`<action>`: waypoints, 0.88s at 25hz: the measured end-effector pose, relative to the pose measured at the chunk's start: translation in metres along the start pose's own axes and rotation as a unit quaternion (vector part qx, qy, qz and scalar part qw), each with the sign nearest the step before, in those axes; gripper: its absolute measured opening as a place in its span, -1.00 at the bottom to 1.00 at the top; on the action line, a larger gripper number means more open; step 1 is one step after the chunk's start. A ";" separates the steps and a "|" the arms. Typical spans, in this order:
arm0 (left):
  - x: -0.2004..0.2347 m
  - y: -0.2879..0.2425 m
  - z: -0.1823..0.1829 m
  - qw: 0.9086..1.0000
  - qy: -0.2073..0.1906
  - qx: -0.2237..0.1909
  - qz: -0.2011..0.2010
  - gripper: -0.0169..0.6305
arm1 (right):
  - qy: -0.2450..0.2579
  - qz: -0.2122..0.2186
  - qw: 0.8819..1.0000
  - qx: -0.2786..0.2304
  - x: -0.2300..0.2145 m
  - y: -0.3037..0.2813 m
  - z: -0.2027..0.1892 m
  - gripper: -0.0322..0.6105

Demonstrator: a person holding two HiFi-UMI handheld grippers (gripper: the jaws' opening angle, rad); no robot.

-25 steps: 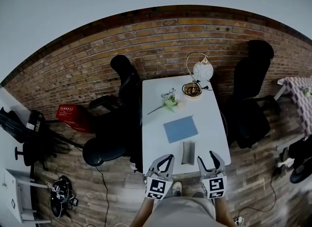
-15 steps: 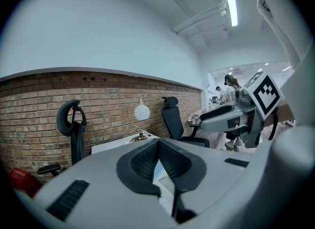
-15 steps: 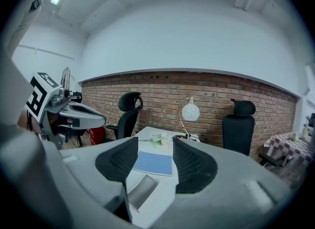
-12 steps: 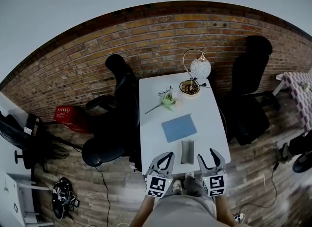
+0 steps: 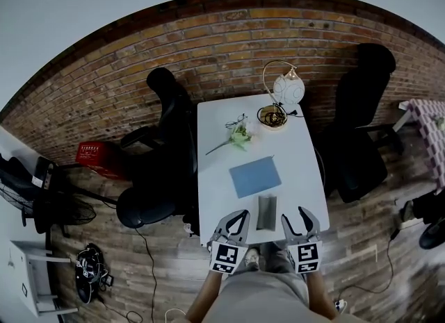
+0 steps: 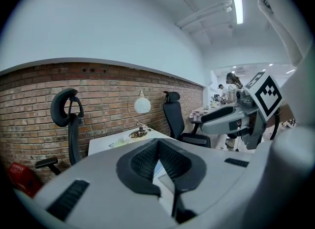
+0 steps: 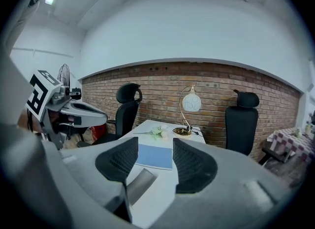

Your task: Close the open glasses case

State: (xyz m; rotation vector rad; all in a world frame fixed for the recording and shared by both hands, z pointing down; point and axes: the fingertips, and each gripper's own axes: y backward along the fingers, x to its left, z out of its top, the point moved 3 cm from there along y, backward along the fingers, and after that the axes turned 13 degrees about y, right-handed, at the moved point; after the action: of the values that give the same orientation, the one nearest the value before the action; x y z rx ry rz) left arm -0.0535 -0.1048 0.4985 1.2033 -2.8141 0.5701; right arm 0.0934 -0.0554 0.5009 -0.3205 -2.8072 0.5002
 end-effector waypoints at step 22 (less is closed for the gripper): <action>0.006 -0.075 -0.060 0.996 0.035 0.085 0.017 -0.94 | -0.009 0.063 0.994 0.090 -0.021 -0.059 -0.082 -0.21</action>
State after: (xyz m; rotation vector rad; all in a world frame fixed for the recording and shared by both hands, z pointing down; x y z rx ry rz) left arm -0.0119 -0.1355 0.5793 1.1378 -2.7800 0.8530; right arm 0.1283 -0.0904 0.5918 -0.4591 -2.7444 0.7816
